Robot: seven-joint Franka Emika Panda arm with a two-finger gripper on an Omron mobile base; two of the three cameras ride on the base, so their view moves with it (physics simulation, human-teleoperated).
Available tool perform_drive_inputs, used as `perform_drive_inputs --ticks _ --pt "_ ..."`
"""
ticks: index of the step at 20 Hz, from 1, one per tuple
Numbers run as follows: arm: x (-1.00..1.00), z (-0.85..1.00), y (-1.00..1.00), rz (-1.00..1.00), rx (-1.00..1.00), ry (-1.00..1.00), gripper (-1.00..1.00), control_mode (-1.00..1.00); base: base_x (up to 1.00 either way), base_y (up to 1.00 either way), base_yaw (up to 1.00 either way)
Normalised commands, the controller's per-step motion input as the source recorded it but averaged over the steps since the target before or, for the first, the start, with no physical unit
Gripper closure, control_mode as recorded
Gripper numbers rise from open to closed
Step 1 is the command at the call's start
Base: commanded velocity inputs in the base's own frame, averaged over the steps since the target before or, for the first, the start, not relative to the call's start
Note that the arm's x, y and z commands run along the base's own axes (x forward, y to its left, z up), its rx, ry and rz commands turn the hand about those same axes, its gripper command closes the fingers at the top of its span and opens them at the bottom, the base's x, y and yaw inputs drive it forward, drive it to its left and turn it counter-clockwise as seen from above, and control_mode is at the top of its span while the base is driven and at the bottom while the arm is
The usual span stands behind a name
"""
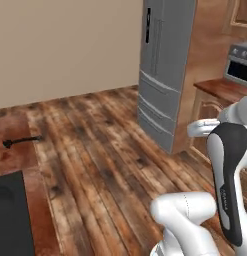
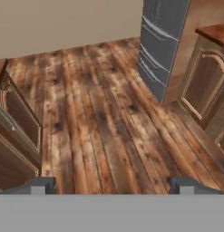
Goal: Grab the spray bottle from the cabinet, then place it next to the cutting board for sanitizing. Then grab the dish brush from the countertop next to the sink and place it next to the cutting board.
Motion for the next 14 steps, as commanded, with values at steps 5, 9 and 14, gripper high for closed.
perform_drive_inputs --ticks 5,9,14 --pt "0.00 0.00 0.00 0.00 0.00 0.00 -1.00 1.00 0.02 0.24 0.69" --pt "0.00 0.00 0.00 0.00 0.00 0.00 -1.00 1.00 0.16 -0.06 0.65" --pt "0.00 0.00 0.00 0.00 0.00 0.00 -1.00 1.00 0.30 -0.55 0.67"
